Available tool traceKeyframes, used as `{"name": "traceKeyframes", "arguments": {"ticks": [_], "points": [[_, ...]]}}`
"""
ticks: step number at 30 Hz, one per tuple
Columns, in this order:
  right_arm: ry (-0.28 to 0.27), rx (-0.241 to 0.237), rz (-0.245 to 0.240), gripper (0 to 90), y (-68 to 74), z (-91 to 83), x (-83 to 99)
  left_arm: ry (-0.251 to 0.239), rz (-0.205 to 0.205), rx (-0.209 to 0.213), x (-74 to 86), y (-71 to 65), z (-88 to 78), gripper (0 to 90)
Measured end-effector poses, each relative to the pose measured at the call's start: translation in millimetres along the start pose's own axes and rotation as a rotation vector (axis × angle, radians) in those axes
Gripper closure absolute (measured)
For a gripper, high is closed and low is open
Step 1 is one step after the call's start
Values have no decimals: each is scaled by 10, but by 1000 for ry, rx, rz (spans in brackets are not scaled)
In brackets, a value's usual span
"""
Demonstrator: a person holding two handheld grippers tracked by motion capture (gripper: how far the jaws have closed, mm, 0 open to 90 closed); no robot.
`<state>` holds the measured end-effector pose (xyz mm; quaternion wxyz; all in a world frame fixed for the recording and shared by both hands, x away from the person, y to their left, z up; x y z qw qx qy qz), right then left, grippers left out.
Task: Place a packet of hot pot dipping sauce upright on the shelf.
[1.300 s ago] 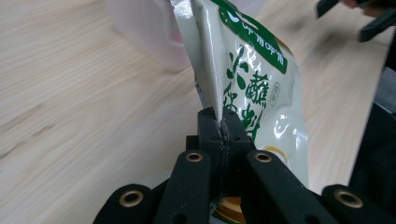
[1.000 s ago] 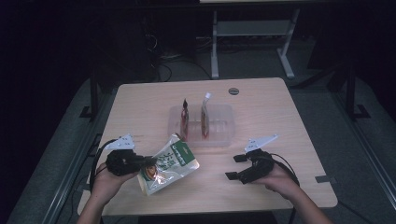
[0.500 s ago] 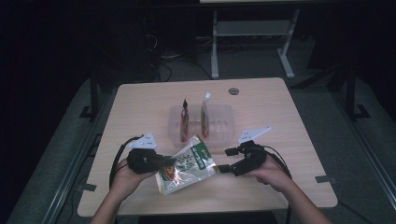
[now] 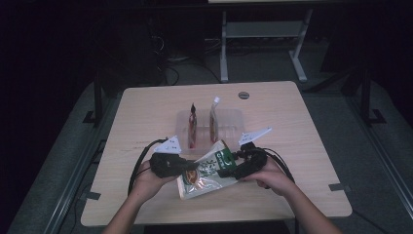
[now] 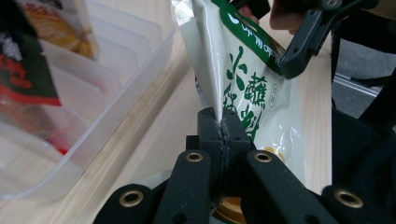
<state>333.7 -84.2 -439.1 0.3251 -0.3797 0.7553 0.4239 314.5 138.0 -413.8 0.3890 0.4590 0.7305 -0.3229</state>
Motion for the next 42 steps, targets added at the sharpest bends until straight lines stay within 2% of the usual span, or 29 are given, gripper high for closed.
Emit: {"name": "traceKeyframes", "arguments": {"ticks": [3, 4, 6, 11, 24, 29, 37, 39, 42], "points": [[-1, -4, -1, 291, 7, -6, 17, 2, 15, 4, 5, -9, 10, 897], [-18, -11, -2, 324, 4, -21, 20, -1, 14, 4, 8, -10, 9, 897], [-20, -24, 6, 378, -3, -32, 31, -6, 6, 8, 17, -10, 6, 897], [-35, -45, -1, 514, 4, -43, 27, -2, 13, 9, 38, -6, 16, 897], [-32, -117, 1, 758, 30, -46, 20, -7, 17, 11, 34, -11, 31, 896], [-24, -128, -12, 847, 28, -47, 25, -10, 20, 13, 32, -11, 33, 896], [-26, -142, -28, 900, 44, -44, 21, -11, 15, 8, 56, 12, 53, 880], [-26, -139, -27, 900, 44, -46, 20, -1, 27, -6, 66, 16, 60, 845], [-29, -146, -27, 900, 51, -51, 17, 0, 23, -29, 79, 34, 49, 748]]}}
Point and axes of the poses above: each handheld gripper's, and its own axes: z roughly forward along the jaws, x roughly out of its underside, y roughly to its left, the point moved 4 cm from there along z, roughly forward along the jaws, and after that the axes turned 8 degrees about -y, right-handed, at the moved point
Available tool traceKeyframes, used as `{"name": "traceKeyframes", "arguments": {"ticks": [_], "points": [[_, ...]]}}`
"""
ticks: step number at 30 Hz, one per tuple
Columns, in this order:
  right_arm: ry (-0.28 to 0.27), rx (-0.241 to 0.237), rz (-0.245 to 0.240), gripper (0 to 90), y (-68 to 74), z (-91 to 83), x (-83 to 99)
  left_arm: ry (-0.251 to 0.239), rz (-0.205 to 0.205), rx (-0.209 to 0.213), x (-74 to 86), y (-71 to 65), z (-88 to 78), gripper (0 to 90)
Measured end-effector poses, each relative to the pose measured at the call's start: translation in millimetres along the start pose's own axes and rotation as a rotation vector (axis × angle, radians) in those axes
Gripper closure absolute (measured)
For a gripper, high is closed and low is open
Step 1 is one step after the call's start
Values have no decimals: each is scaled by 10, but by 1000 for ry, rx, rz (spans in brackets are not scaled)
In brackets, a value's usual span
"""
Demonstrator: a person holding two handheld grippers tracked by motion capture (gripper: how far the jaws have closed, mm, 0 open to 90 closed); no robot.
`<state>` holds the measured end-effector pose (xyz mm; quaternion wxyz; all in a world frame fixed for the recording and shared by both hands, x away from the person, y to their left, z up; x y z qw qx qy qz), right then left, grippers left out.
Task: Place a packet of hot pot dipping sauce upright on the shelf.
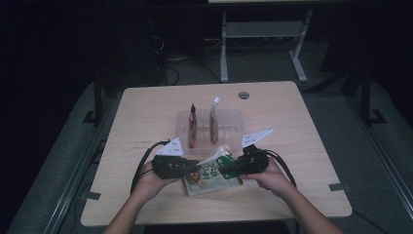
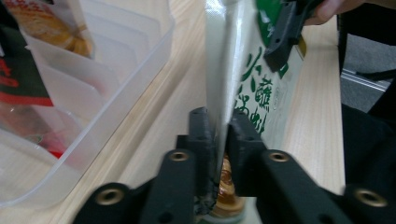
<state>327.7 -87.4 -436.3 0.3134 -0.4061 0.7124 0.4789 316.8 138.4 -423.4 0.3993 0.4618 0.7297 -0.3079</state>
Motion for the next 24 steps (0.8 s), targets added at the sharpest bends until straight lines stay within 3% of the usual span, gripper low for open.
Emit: {"name": "traceKeyframes", "arguments": {"ticks": [5, 8, 10, 19, 24], "points": [[-18, -6, 17, 900, 5, -40, -19, -33, -15, -51, -10, 56, -140, 690], [-36, -12, 18, 900, 6, -62, -36, -37, -20, -38, -12, 73, -221, 858], [-41, -16, 12, 900, 18, -62, -47, -36, -22, -37, -12, 72, -222, 897], [-53, -80, -18, 900, 155, -10, -94, -40, -12, -48, -110, 30, 8, 898], [-63, -121, -38, 900, 263, 22, -138, -23, 7, -14, -137, -55, 156, 898]]}}
Point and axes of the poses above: each handheld gripper's, and its own axes: z roughly forward along the jaws, x roughly out of its underside, y roughly to its left, the point moved 4 cm from there along z, roughly forward along the jaws, and after that the axes turned 8 degrees about -y, right-handed, at the moved point
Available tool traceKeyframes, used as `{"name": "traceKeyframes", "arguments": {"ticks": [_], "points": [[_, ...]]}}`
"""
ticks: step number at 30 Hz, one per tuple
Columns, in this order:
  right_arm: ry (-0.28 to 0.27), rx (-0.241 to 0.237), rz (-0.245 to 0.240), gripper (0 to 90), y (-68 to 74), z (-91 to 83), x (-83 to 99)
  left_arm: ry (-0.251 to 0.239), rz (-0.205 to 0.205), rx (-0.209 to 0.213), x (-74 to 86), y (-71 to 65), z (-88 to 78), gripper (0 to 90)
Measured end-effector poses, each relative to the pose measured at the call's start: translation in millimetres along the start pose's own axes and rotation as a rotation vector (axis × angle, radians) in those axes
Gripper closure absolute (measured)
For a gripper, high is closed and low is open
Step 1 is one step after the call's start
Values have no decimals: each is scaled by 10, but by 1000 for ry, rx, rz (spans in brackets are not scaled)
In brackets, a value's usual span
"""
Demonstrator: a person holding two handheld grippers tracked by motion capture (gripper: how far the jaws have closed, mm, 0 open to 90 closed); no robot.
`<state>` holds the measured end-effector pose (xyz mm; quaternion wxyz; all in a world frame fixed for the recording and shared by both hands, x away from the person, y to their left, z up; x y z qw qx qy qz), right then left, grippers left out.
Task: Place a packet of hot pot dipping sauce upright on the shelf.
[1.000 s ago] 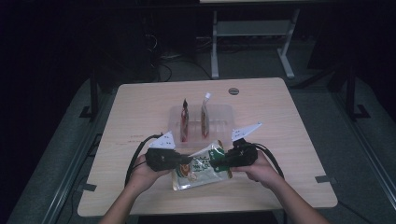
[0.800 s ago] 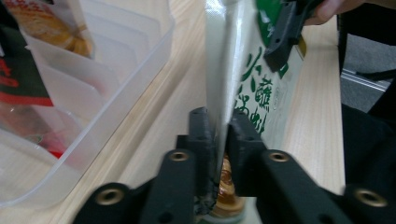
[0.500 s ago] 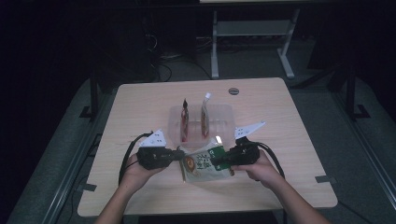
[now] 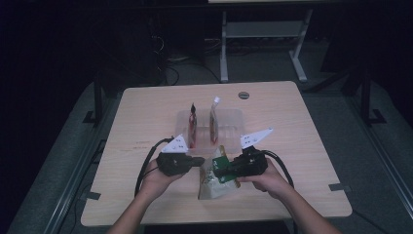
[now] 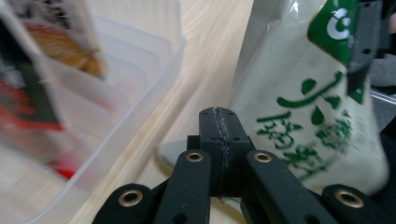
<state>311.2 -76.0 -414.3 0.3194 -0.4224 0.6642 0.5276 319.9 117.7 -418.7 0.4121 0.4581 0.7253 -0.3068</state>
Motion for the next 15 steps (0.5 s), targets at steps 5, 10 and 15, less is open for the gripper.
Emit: {"name": "traceKeyframes", "arguments": {"ticks": [5, 10, 15], "points": [[2, -5, -17, 900, 38, 24, -11, 10, 6, 33, 2, -89, 98, 898], [-8, 4, -21, 900, 26, 13, -17, 26, 12, 68, 21, -138, 158, 898], [-20, 18, -19, 900, -2, -32, -26, 34, 13, 75, 28, -158, 193, 898]]}}
Point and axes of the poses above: each handheld gripper's, and its own axes: z roughly forward along the jaws, x roughly out of its underside, y roughly to its left, the point moved 4 cm from there along z, roughly forward along the jaws, and after that the axes turned 8 degrees about -y, right-handed, at the moved point
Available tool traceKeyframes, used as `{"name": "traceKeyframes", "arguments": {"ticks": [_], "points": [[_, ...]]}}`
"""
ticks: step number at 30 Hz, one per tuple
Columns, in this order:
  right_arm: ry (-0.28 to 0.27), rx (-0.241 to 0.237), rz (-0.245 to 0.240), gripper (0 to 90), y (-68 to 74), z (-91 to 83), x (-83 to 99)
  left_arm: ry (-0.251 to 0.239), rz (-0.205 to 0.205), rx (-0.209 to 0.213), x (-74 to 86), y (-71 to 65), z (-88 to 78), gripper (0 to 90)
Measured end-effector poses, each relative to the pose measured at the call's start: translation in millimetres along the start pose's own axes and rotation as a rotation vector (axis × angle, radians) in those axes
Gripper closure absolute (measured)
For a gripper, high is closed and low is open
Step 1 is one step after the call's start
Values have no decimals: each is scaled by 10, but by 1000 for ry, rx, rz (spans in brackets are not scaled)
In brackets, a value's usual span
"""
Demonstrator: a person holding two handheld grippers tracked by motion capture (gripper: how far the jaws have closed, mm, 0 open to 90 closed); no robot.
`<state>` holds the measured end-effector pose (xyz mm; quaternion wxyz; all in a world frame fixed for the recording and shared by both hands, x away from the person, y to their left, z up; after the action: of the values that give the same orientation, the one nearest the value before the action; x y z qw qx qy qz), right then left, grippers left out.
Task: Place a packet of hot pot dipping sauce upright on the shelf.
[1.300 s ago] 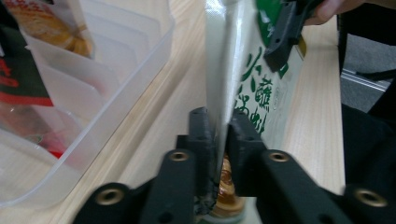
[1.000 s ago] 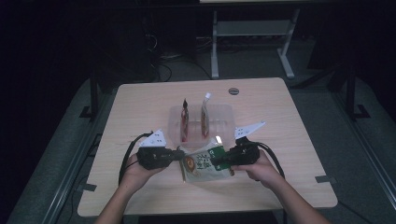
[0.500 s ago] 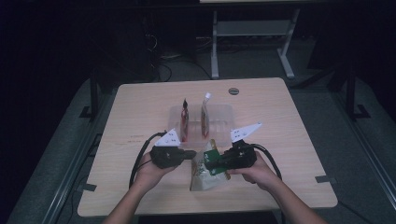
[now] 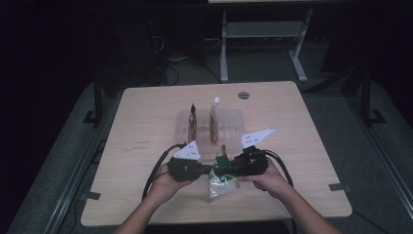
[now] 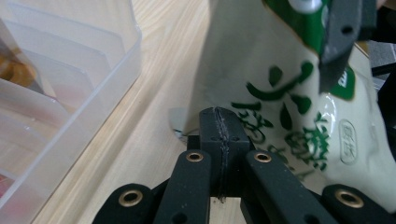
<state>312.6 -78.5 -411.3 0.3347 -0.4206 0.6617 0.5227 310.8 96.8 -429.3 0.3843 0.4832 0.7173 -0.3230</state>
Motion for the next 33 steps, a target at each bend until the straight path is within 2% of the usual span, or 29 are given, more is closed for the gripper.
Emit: {"name": "traceKeyframes", "arguments": {"ticks": [3, 8, 12, 17, 23, 26, 33], "points": [[-9, -1, -2, 900, 1, -15, -11, -9, -7, 12, -13, -11, 15, 898], [-4, 3, -1, 900, 2, -25, -7, 8, -2, 22, 3, -36, 31, 898], [-14, 20, -1, 900, -3, -83, -27, -6, -8, 13, 6, 4, -36, 897], [-42, 36, -6, 900, -19, -162, -80, -15, -23, 3, 24, 33, -136, 853], [-48, 62, -40, 900, -19, -272, -191, 4, -41, -3, 123, 60, -247, 709], [-66, 79, -59, 900, -43, -340, -257, 15, -71, -20, 197, 71, -306, 607], [-93, 101, -66, 900, -87, -470, -408, 30, -97, -65, 398, 127, -477, 429]]}}
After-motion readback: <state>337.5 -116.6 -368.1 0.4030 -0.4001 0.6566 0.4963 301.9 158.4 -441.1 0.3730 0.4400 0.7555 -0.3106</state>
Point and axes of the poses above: each handheld gripper's, and its own axes: z roughly forward along the jaws, x roughly out of its underside, y roughly to its left, the point moved 4 cm from there along z, roughly forward along the jaws, and after that the axes turned 8 degrees about -y, right-handed, at the moved point
